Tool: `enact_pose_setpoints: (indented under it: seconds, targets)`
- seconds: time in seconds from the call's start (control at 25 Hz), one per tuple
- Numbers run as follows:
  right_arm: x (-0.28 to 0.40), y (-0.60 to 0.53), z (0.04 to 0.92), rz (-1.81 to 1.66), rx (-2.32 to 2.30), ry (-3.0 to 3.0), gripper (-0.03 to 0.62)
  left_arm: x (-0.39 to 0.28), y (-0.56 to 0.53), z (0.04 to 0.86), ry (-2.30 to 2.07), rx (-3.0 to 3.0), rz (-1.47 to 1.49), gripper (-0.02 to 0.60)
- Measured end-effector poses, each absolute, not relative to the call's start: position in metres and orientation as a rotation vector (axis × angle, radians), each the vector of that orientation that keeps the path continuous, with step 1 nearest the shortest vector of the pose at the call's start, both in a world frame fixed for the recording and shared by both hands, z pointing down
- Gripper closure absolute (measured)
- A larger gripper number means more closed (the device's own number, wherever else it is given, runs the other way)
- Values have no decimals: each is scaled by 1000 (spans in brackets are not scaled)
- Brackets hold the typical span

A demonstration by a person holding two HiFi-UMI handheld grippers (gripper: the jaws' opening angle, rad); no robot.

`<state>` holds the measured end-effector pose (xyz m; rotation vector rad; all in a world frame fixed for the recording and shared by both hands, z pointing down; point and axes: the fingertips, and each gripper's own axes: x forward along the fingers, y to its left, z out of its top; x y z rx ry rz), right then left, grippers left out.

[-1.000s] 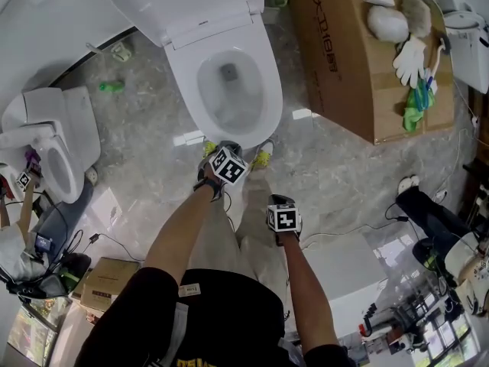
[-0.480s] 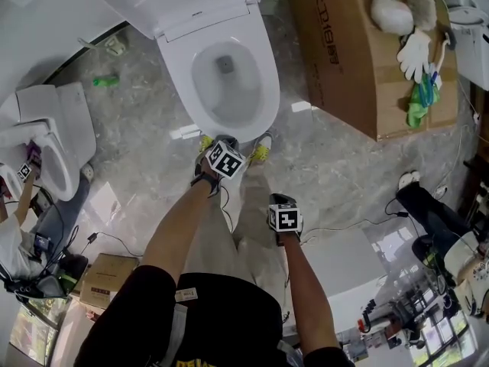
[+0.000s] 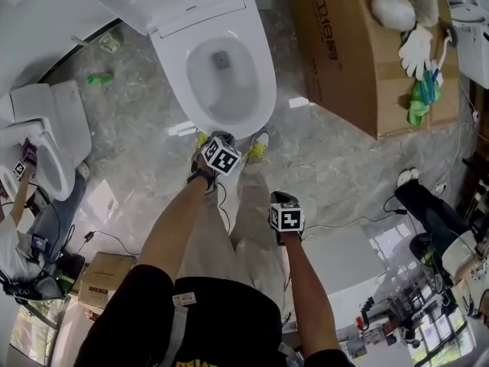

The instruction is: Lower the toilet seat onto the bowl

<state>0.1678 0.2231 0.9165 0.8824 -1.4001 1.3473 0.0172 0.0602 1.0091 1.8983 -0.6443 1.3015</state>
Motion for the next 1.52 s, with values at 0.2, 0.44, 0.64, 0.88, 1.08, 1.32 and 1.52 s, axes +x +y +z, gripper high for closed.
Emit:
enact_pose_setpoints:
  seconds: [0.2, 0.44, 0.64, 0.88, 1.08, 1.32, 1.52]
  targets:
    - [175, 228, 918, 1352, 885, -1386, 602, 18, 62, 1013, -652, 1892, 1296, 561]
    - [174, 232, 919, 1362, 883, -1387, 602, 21, 65, 1020, -649, 1888, 1298, 561]
    - [176, 235, 922, 1361, 881, -1383, 602, 26, 62, 1025, -646, 1894, 1296, 561]
    - [180, 239, 925, 1367, 879, -1376, 602, 28, 60, 1032, -642, 1900, 1304, 561]
    - [181, 243, 928, 1375, 878, -1372, 602, 28, 60, 1037, -654, 1898, 1306, 561]
    - [177, 244, 930, 1376, 871, -1377, 602, 28, 60, 1038, -657, 1891, 1306, 561]
    - [177, 235, 932, 1359, 874, -1387, 602, 28, 55, 1034, -647, 1868, 1339, 561]
